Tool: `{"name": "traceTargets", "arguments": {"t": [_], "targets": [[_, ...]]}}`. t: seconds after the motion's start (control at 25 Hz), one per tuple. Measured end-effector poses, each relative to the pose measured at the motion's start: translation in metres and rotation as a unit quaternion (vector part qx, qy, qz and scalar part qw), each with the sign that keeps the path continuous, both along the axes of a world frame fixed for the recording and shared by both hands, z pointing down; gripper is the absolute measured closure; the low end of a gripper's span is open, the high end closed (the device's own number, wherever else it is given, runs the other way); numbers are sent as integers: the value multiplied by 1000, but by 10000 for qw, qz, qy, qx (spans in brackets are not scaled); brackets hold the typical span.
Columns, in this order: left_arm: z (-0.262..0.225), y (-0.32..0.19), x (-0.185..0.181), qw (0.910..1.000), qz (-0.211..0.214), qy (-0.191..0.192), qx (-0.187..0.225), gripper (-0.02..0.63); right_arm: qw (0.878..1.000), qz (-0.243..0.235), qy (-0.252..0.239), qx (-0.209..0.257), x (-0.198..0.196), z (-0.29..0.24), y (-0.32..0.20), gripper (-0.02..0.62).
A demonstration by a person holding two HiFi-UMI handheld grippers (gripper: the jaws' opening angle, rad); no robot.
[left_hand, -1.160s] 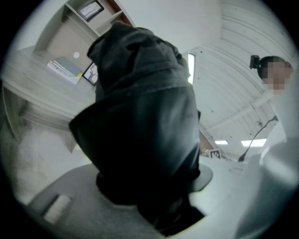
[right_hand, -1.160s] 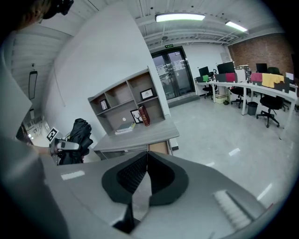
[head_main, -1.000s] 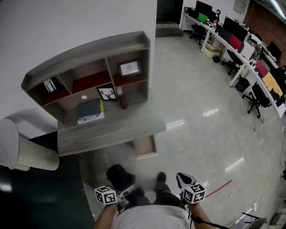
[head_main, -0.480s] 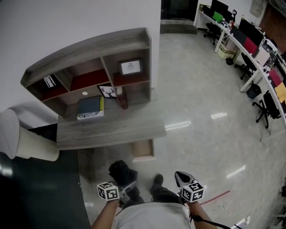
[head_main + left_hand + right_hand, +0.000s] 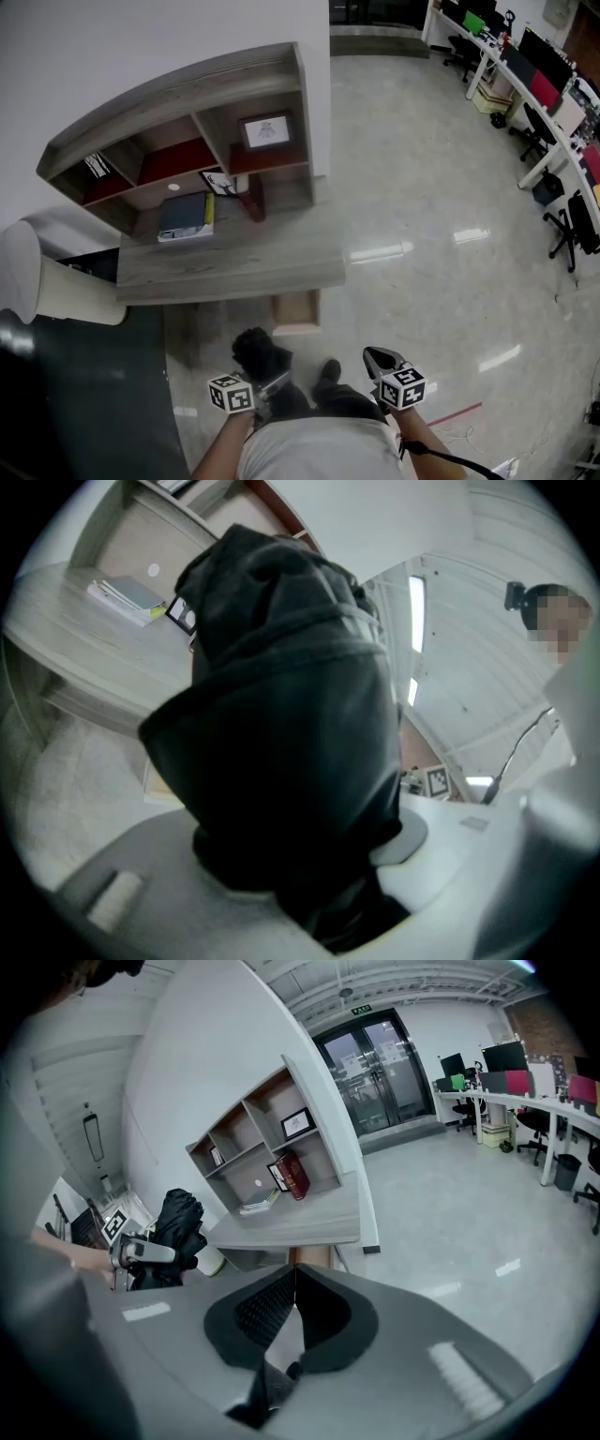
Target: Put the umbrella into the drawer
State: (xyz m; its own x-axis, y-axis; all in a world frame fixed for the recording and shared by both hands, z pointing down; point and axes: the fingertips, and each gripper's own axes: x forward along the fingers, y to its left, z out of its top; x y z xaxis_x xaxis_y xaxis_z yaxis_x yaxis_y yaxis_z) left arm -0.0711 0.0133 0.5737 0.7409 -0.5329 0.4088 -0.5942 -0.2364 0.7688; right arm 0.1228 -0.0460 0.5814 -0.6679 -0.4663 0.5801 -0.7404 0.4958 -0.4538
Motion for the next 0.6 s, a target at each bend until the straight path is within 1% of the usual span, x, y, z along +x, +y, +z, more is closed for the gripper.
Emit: {"name": "traceTargets", "arguments": {"t": [0.32, 0.6], "targets": [[28, -26, 8, 9997, -65, 25, -255, 377, 9996, -112, 70, -249, -3, 27, -14, 589], [72, -51, 8, 9983, 57, -57, -575, 377, 9990, 65, 144, -415, -9, 51, -32, 589]]}}
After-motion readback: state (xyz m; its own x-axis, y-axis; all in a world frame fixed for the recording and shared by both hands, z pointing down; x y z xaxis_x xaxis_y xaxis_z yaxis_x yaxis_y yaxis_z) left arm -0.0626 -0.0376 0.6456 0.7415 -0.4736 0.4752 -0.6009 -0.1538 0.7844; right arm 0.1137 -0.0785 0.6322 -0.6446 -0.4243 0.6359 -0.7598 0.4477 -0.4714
